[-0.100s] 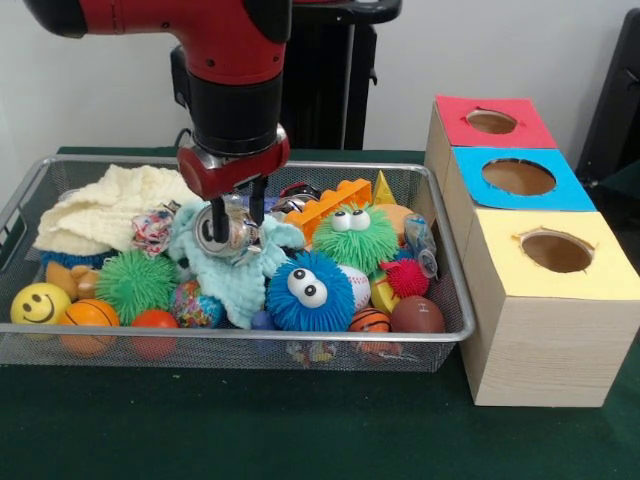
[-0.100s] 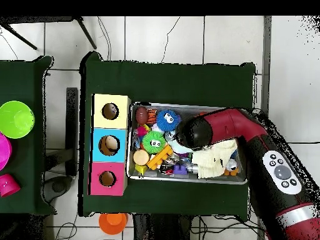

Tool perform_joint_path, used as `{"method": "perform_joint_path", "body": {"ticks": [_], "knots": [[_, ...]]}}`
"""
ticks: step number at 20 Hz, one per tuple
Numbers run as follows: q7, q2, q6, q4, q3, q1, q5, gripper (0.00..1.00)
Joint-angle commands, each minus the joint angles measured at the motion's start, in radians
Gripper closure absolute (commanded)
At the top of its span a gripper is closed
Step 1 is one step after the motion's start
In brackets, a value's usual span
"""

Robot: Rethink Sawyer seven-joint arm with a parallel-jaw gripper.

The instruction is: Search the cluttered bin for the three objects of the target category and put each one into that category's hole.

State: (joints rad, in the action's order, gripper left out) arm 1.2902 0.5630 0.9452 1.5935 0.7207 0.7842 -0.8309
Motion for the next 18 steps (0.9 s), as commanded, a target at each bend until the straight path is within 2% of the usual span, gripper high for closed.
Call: {"method": "perform_joint_path", "body": {"ticks": [1, 10, 14, 18], "knots": [[-0.280, -0.051, 0.152, 0.049, -0.025, -0.012, 0.007, 0.00], [-0.256, -0.046, 0.135, 0.046, -0.021, -0.031, 0.012, 0.00], [-0.251, -0.006, 0.109, 0.042, -0.006, -0.022, 0.014, 0.00], [-0.281, 0.049, 0.133, 0.053, 0.027, 0.000, 0.057, 0.00]]}}
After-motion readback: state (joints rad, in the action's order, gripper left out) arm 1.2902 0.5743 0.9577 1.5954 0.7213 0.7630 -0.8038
